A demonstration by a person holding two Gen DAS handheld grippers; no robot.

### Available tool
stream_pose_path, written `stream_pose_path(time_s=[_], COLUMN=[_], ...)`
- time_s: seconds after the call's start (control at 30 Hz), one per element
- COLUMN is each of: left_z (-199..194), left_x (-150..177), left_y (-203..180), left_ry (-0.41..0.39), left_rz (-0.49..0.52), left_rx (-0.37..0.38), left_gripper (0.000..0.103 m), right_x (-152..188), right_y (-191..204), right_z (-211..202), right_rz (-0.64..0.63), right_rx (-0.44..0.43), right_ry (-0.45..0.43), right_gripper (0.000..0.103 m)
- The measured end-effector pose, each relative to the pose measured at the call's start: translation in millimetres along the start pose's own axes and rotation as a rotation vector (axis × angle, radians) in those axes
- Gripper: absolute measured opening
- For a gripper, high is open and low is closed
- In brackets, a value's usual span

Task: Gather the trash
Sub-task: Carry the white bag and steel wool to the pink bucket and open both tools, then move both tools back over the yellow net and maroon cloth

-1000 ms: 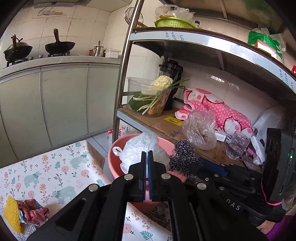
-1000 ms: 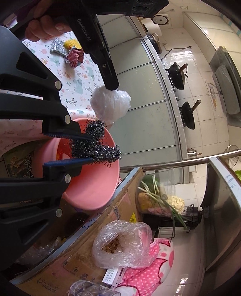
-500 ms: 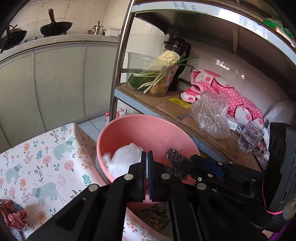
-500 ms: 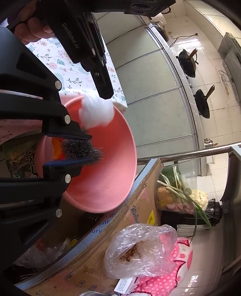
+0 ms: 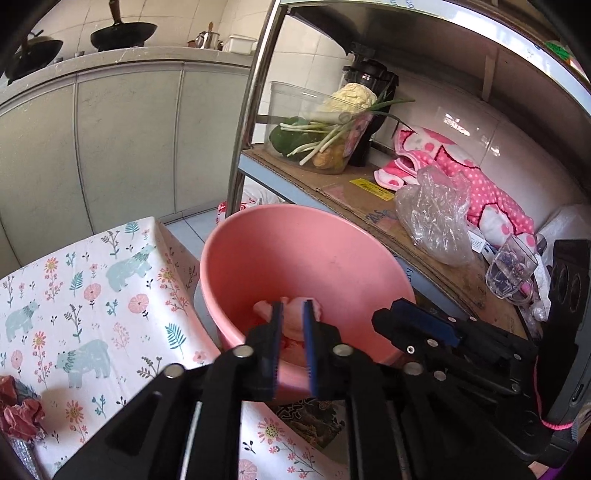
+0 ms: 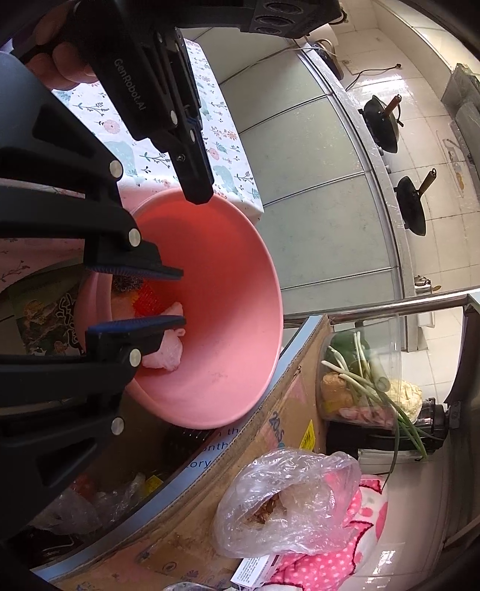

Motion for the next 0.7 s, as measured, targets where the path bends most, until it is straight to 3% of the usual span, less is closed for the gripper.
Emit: stream_pose_path(time_s=[0.1, 0.7], left_z=[-7.6, -86.7], left_x=[-4.5, -19.5], left_y=[1.4, -7.8], left_ry=[-0.017, -0.092], left_rz=[-0.025, 0.001], left_rx=[-0.004, 0.000], left_gripper=[0.031, 0.036], right_x=[-2.1, -4.8], right_y=[2.3, 40.0], right_z=[-5.5, -55.6], right_rz=[0.007, -0.050], right_rx=[-0.013, -0.083], right_ry=[-0.013, -0.056], right_gripper=[0.045, 0.046])
Point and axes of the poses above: each gripper's, at about its wrist camera, not at the fingertips, and z roughly the way its jaws point, y to its left, x to its underside, the point moved 10 cm from there along z, roughly the way its jaws point, and after that the axes turned 12 degrees about -y, right-handed, at the moved point
